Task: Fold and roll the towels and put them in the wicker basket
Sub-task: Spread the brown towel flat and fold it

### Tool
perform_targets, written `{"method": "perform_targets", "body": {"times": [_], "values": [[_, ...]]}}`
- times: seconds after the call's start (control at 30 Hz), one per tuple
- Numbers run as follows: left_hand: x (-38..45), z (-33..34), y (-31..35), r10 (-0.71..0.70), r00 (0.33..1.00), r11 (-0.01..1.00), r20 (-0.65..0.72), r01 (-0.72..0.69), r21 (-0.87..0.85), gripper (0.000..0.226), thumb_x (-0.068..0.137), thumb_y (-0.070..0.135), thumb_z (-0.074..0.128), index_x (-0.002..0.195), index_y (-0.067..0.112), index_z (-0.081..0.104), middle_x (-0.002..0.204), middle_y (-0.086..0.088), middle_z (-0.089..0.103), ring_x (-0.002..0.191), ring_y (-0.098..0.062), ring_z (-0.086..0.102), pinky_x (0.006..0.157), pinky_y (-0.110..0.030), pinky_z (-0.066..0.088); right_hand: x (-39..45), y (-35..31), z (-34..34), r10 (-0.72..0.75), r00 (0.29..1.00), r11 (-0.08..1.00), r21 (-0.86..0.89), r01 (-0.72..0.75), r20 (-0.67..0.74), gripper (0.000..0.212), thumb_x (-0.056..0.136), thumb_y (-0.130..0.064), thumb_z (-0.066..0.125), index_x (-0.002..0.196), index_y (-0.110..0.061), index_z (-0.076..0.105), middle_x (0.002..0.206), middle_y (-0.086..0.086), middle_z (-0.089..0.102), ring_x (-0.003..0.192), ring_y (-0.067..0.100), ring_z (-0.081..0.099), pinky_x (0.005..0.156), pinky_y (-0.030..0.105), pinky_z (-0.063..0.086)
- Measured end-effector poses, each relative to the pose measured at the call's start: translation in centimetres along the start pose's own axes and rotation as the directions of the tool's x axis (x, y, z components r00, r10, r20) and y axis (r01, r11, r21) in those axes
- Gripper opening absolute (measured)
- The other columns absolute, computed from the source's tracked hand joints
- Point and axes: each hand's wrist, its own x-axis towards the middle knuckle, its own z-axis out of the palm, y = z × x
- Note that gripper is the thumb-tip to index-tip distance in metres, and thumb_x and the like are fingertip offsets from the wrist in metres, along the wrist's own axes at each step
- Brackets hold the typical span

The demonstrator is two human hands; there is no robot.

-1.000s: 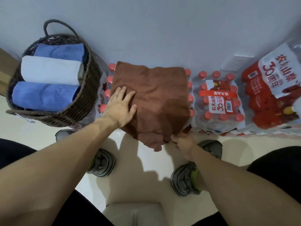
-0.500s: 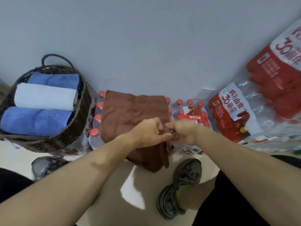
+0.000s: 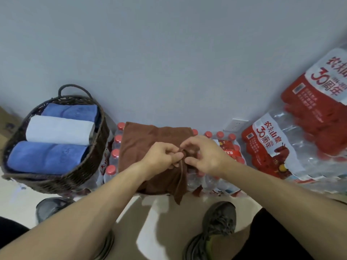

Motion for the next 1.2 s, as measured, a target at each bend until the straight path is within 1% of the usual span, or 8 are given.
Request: {"method": "perform_targets", "body": {"times": [0.17, 0.4, 0.5, 0.6, 0.73, 0.93, 1.1, 1.2], "values": [[-0.2, 0.3, 0.3, -0.118, 0.993, 0.986, -0.017, 0.116, -0.119, 0.016, 0.096, 0.013, 0.059, 0.080, 0.011, 0.062, 0.072, -0.009, 0.062, 0.068, -0.017, 0.057, 0.065, -0.027, 0.045, 1.5, 1.2, 0.5, 0.002, 1.000, 0.977, 0.212, -0.002, 0.001, 0.007, 0.090, -0.017, 0.069, 0.096, -0.019, 0.070, 0.078, -0.008, 0.064, 0.065, 0.001, 0.055, 0.063, 0.014, 0.045], [0.3, 1.3, 0.2, -0.173, 0.984, 0.938, -0.029, 0.156, -0.309, 0.023, 0.101, 0.011, 0.048, 0.079, 0.011, 0.054, 0.062, -0.004, 0.060, 0.057, -0.015, 0.054, 0.060, -0.026, 0.045, 2.9, 2.0, 2.1, 0.071, 0.997, 0.975, 0.214, -0.066, -0.020, 0.010, 0.100, -0.031, 0.048, 0.092, -0.030, 0.054, 0.085, -0.012, 0.061, 0.080, 0.005, 0.057, 0.068, 0.024, 0.044], [0.2, 1.4, -0.1, -0.124, 0.989, 0.982, -0.084, 0.110, -0.156, 0.027, 0.098, 0.027, 0.057, 0.074, 0.013, 0.056, 0.056, 0.004, 0.054, 0.052, -0.011, 0.048, 0.050, -0.021, 0.041, 3.0, 2.4, 2.1, 0.107, 0.993, 0.979, 0.179, -0.098, -0.045, 0.013, 0.101, -0.031, 0.042, 0.093, -0.029, 0.052, 0.088, -0.012, 0.060, 0.084, 0.006, 0.056, 0.065, 0.023, 0.040], [0.2, 0.4, -0.3, -0.070, 0.997, 0.994, 0.029, 0.067, 0.092, 0.023, 0.085, 0.028, 0.075, 0.087, 0.008, 0.064, 0.067, 0.005, 0.066, 0.060, -0.008, 0.061, 0.058, -0.019, 0.049, 2.8, 3.5, 1.9, 0.162, 0.987, 0.979, 0.121, -0.162, 0.013, 0.013, 0.100, -0.020, 0.042, 0.098, -0.021, 0.055, 0.092, -0.006, 0.060, 0.086, 0.012, 0.057, 0.062, 0.023, 0.040], [0.3, -2.1, -0.3, -0.161, 0.975, 0.876, 0.152, 0.071, 0.476, 0.026, 0.077, 0.036, 0.081, 0.076, 0.013, 0.070, 0.068, 0.005, 0.069, 0.062, -0.006, 0.063, 0.067, -0.022, 0.050, 2.3, 5.2, 1.8, 0.276, 0.959, 0.954, 0.101, -0.281, 0.063, 0.016, 0.095, -0.008, 0.042, 0.088, -0.015, 0.055, 0.088, -0.002, 0.060, 0.078, 0.013, 0.055, 0.060, 0.024, 0.041], [0.1, -6.0, 0.9, -0.302, 0.917, 0.876, 0.260, 0.160, 0.454, 0.033, 0.078, 0.046, 0.077, 0.081, 0.013, 0.077, 0.084, -0.008, 0.077, 0.076, -0.018, 0.072, 0.080, -0.031, 0.059, 1.0, 7.6, 1.3, 0.394, 0.894, 0.916, -0.014, -0.400, 0.212, 0.021, 0.097, -0.004, 0.043, 0.080, -0.012, 0.052, 0.078, 0.006, 0.050, 0.067, 0.016, 0.047, 0.061, 0.033, 0.045], [0.2, -5.5, 1.4, -0.050, 0.994, 0.944, 0.094, 0.016, 0.329, 0.031, 0.089, 0.033, 0.068, 0.069, 0.009, 0.073, 0.067, 0.000, 0.068, 0.061, -0.012, 0.058, 0.065, -0.026, 0.048, 0.4, 7.0, 1.3, 0.449, 0.839, 0.879, -0.324, -0.351, 0.309, 0.027, 0.100, -0.019, 0.048, 0.073, -0.019, 0.049, 0.075, 0.000, 0.053, 0.062, 0.012, 0.049, 0.060, 0.027, 0.044], [0.3, -4.6, 1.4, 0.001, 0.996, 0.973, 0.090, -0.022, 0.230, 0.039, 0.094, 0.032, 0.062, 0.080, -0.004, 0.065, 0.071, -0.007, 0.058, 0.067, -0.017, 0.050, 0.070, -0.034, 0.045, 0.9, 5.2, 1.0, 0.335, 0.906, 0.914, -0.323, -0.246, 0.259, 0.013, 0.098, -0.025, 0.049, 0.095, -0.015, 0.056, 0.089, 0.001, 0.058, 0.084, 0.021, 0.059, 0.068, 0.027, 0.042]]}}
